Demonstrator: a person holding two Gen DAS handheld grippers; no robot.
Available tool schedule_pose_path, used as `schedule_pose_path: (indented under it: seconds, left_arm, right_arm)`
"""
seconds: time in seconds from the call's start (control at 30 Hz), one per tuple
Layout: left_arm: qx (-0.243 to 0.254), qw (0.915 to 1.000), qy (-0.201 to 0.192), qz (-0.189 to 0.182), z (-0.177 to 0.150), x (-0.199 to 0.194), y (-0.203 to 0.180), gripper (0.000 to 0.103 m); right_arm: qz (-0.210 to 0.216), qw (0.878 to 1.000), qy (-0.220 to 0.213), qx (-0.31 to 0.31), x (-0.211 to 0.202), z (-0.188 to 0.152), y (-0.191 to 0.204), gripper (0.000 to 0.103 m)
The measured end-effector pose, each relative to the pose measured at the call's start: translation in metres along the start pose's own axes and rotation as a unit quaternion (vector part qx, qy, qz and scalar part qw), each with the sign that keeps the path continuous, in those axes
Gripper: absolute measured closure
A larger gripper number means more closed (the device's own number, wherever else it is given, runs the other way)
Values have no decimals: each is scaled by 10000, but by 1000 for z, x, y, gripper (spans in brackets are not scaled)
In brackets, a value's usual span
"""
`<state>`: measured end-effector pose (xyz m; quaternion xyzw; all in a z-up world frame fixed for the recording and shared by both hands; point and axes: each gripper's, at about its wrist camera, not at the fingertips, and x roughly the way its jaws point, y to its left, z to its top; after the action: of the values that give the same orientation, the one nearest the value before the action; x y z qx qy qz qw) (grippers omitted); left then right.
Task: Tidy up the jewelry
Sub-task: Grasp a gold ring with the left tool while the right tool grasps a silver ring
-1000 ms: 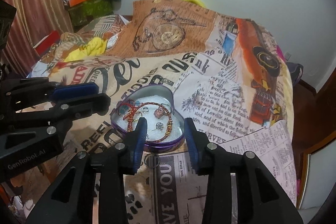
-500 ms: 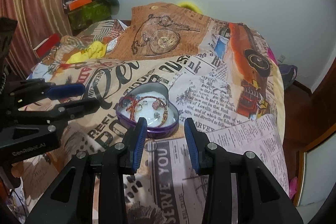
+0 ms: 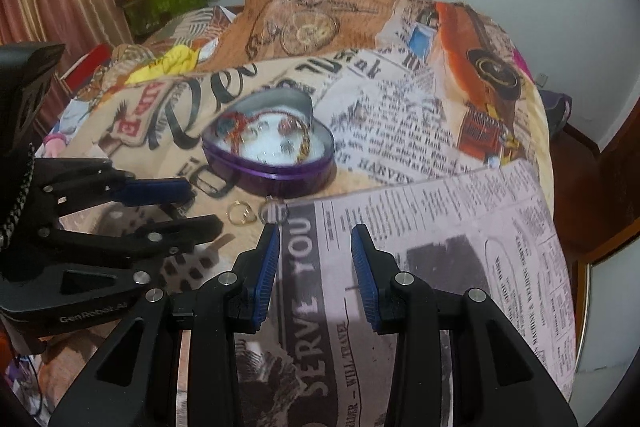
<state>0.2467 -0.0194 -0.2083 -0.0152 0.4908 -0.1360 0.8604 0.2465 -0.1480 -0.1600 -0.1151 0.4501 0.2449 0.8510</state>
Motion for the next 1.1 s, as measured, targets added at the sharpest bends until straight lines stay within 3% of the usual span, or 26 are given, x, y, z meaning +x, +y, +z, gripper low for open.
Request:
schedule_pose_path:
  seconds: [0.3,0.57,1.1]
  left_arm:
    - [328,9995,-5,-2,4,23,-13,65]
    - [244,9997,-40,-93,7,27,-7,84]
    - [-11,9993,-340,121,-4,-4,15,84]
  right_arm:
    - [6,9999,-6,132,1,-4,-18,69]
    - [142,9998,94,87,9,-4,-15,69]
    - [413,9983,344,-209,28,7,8,69]
